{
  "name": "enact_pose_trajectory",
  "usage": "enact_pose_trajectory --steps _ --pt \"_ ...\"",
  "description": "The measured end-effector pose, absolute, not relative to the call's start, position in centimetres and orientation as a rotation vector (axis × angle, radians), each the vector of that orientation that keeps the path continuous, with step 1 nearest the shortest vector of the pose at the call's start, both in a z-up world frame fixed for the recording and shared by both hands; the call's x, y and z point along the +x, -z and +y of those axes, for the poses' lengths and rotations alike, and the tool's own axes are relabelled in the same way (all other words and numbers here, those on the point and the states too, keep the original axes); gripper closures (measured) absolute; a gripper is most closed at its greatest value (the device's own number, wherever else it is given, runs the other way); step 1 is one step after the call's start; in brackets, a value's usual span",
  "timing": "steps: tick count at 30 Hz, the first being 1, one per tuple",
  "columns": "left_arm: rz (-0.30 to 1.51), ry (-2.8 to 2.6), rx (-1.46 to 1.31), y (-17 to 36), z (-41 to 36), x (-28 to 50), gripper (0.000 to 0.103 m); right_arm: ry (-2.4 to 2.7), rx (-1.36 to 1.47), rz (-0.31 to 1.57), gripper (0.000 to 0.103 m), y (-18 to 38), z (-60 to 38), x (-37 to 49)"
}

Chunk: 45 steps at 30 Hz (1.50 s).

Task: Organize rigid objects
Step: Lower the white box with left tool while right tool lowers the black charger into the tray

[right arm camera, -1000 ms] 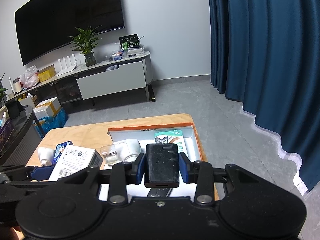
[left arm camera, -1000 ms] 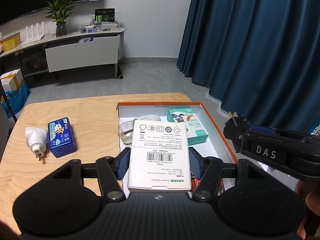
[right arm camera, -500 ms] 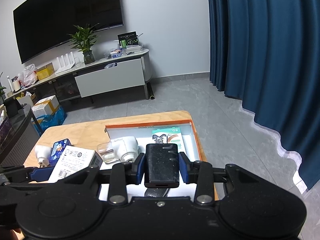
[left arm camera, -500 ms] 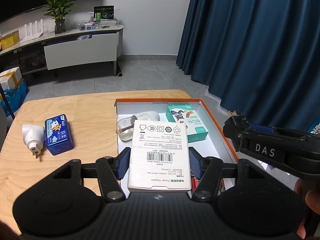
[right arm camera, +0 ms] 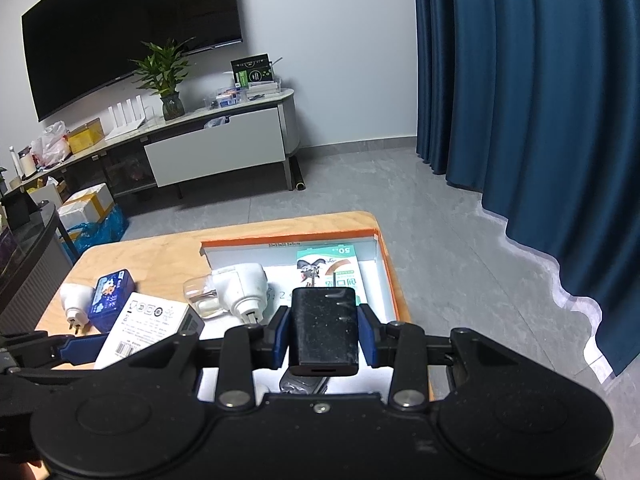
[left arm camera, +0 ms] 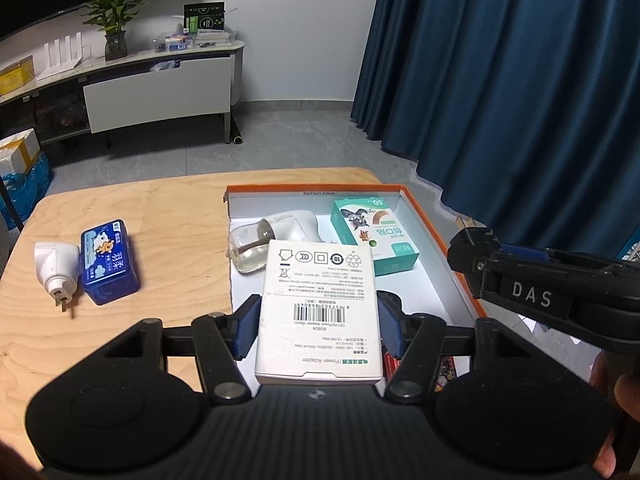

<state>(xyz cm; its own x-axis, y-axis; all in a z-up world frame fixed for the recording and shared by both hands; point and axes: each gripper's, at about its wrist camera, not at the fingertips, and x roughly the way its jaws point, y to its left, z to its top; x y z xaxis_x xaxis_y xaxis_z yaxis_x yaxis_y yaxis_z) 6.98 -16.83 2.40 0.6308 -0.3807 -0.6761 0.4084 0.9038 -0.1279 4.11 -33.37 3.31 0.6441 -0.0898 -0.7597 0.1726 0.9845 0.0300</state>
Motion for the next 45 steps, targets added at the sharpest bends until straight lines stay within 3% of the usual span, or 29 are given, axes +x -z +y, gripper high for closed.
enact_pose_trajectory --steps 24,45 --pt "0.805 0.446 0.051 -0.3 -18.0 9.2 0.042 0.141 0.111 0.918 0.059 -0.3 -34.0 6.3" --pt "0.791 0.449 0.042 -0.8 -17.8 8.3 0.042 0.150 0.110 0.906 0.059 -1.1 -33.9 5.2"
